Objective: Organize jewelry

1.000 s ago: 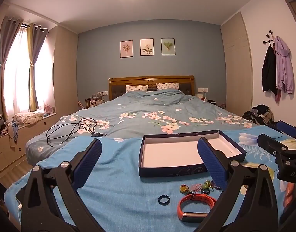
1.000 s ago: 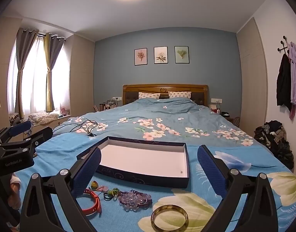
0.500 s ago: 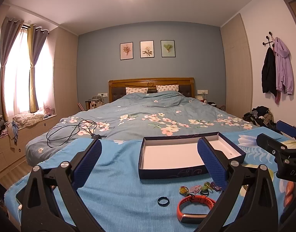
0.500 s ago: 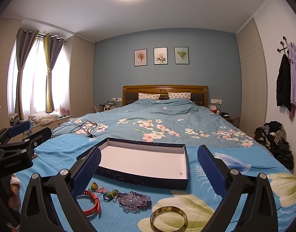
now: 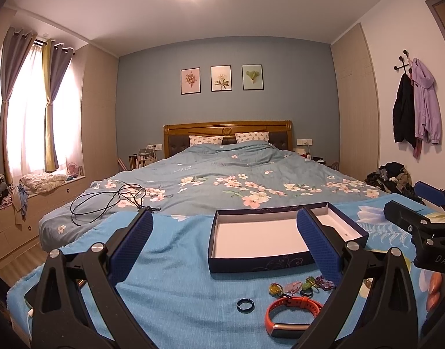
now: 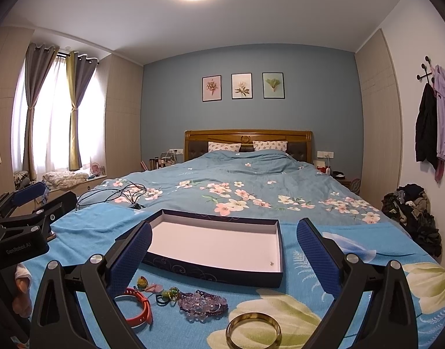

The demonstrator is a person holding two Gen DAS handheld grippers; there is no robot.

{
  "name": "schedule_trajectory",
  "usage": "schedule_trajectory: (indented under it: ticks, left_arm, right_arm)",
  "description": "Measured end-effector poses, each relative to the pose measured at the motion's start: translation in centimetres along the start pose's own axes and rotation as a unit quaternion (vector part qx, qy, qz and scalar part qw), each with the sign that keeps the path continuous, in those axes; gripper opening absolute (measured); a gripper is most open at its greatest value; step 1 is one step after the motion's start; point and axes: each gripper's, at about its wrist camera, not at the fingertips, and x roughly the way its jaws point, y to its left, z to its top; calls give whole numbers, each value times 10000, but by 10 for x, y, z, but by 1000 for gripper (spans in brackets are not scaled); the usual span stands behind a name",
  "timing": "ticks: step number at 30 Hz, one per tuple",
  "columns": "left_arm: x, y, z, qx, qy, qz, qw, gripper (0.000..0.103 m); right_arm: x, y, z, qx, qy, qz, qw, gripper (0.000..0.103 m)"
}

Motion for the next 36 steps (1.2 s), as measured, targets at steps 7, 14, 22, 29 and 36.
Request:
schedule_trajectory:
  ticks: [7, 14, 22, 29, 36]
  left_arm:
    - [0, 0, 1, -2, -12, 6, 10000, 97]
    - [-2, 0, 1, 10, -49, 16, 10000, 97]
    - [-2, 0, 1, 13, -55, 16, 10000, 97]
    - [-3, -1, 0, 14, -50, 14, 10000, 97]
    - [-2, -1, 0, 9, -45, 10, 10000, 97]
  right_arm:
    - [0, 0, 1, 3, 0, 3, 10000, 96]
    - [-1, 1, 1, 8, -15, -4, 10000, 96]
    - [-2, 2, 3, 12, -3, -5, 10000, 96]
    - [-2, 2, 3, 19, -1, -4, 10000, 96]
    - [-2, 1, 2, 22, 0, 1, 10000, 96]
